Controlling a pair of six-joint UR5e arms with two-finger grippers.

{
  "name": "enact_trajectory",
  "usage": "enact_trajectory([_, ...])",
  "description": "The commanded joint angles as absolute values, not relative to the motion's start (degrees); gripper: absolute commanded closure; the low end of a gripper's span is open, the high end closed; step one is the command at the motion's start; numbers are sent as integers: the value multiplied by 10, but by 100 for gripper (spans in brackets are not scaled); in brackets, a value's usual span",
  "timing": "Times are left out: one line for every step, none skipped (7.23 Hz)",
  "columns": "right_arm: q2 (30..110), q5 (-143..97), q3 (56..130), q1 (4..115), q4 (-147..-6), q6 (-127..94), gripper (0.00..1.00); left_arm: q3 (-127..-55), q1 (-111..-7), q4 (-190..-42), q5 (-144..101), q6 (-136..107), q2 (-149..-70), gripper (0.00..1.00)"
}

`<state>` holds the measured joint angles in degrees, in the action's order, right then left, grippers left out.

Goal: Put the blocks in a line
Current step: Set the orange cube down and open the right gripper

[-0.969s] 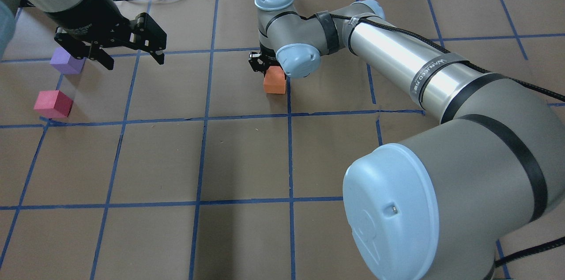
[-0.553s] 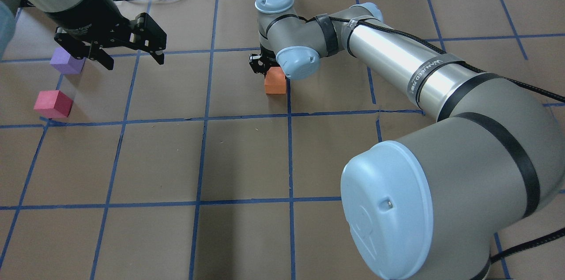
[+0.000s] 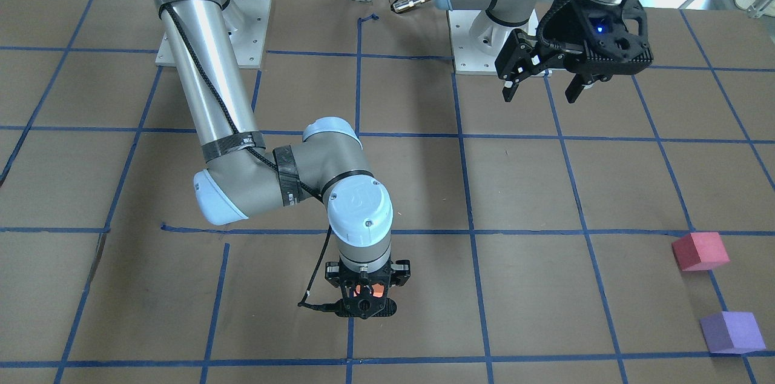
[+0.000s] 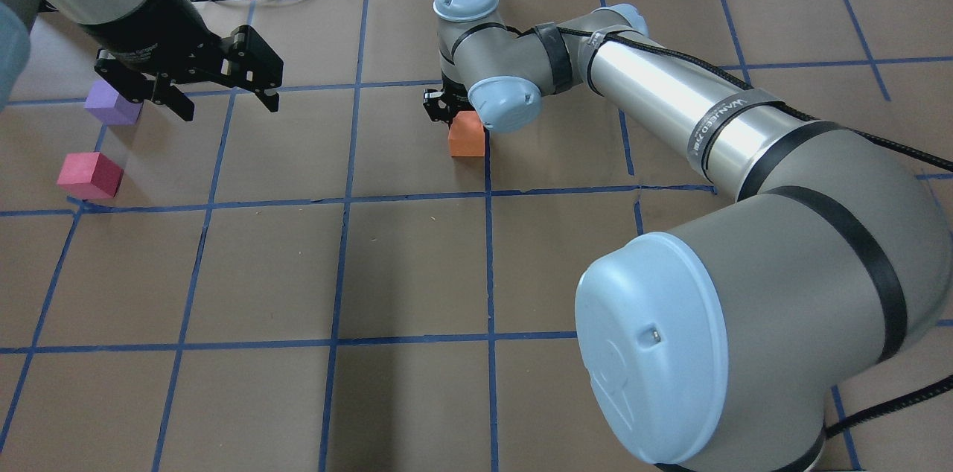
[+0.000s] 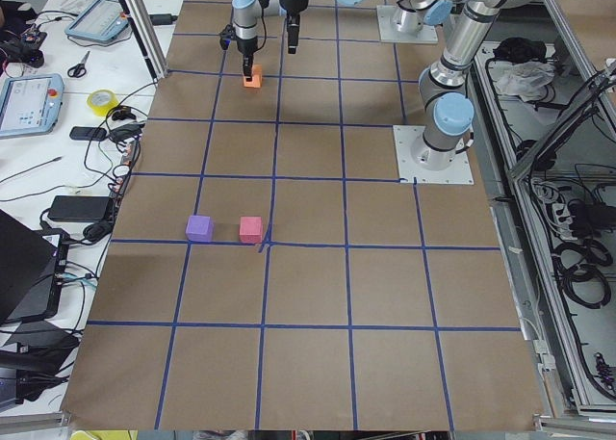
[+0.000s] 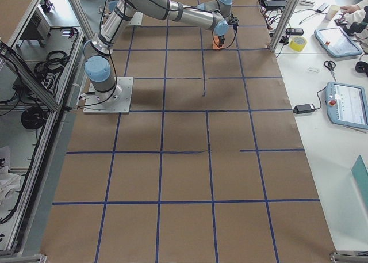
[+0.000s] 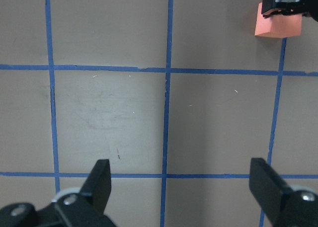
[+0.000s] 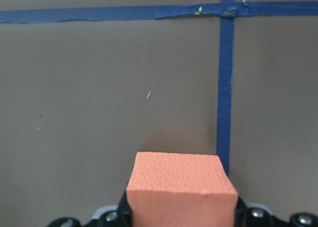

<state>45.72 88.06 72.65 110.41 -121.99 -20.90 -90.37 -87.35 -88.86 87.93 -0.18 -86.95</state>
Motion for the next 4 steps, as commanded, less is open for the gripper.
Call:
enact_trajectory([452, 880, 729, 1104, -1221, -211, 0, -904, -874, -888, 881, -2, -868, 0])
enact_trajectory([450, 876, 734, 1104, -1221, -209, 0, -898, -875, -884, 883, -2, -873, 0])
enact_trajectory([456, 875, 732, 1104, -1220, -206, 0, -903, -874, -890, 882, -2, -868, 0])
enact_trajectory([468, 875, 727, 1100, -1214, -202, 0, -904, -874, -890, 882, -3, -868, 0])
